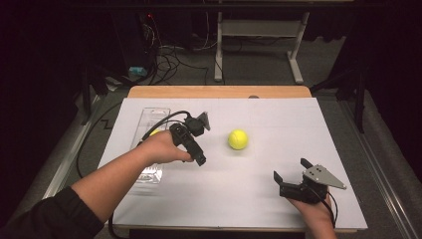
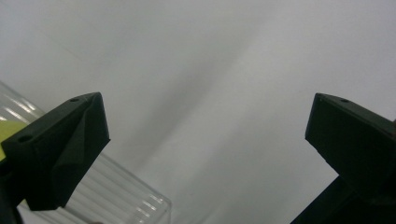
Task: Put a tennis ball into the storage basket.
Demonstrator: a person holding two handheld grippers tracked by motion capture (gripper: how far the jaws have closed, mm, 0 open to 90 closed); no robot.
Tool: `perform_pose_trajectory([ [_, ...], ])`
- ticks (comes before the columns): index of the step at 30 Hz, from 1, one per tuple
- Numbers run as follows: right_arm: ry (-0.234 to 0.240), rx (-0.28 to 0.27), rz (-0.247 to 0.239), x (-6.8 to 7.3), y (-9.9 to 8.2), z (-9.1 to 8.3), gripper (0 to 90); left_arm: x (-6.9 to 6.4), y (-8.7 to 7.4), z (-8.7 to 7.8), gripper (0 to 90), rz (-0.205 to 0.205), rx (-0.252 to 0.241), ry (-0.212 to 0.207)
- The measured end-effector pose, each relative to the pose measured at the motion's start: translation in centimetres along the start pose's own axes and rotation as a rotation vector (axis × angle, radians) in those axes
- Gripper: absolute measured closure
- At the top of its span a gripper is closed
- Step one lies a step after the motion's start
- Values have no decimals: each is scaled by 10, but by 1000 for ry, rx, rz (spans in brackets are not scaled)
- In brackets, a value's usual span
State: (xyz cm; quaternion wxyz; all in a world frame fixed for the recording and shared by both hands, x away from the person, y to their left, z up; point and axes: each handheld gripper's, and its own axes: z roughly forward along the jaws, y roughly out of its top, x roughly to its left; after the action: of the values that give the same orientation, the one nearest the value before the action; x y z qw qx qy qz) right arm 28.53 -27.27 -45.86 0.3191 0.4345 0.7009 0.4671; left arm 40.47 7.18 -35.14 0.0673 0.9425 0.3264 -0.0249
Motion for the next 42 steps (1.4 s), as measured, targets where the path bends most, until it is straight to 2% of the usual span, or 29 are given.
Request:
perform_pose_trajectory([
  [4, -2, 2, 0, 0, 0, 0, 0, -10, -3, 3, 7, 21, 6, 8],
  [6, -3, 1, -1, 0, 0, -1, 0, -12, -5, 5, 7, 26, 4, -2],
  [11, -7, 1, 18, -2, -1, -2, 0, -12, -5, 5, 7, 20, 12, -7],
  [20, -16, 8, 15, -3, -3, -3, 0, -4, -4, 5, 7, 7, 12, 9],
  [29, -19, 13, 23, -5, -3, -2, 0, -1, -4, 8, 7, 9, 17, 2],
  [32, -20, 12, 21, -4, -3, -3, 0, 0, -7, 7, 7, -3, 5, 0],
  [36, -13, 6, 6, -2, -1, -3, 0, -3, -9, 6, 7, -3, 5, 11],
  [42, 0, 6, 4, 1, 1, -2, 0, -7, -12, 6, 7, -1, 0, 1],
])
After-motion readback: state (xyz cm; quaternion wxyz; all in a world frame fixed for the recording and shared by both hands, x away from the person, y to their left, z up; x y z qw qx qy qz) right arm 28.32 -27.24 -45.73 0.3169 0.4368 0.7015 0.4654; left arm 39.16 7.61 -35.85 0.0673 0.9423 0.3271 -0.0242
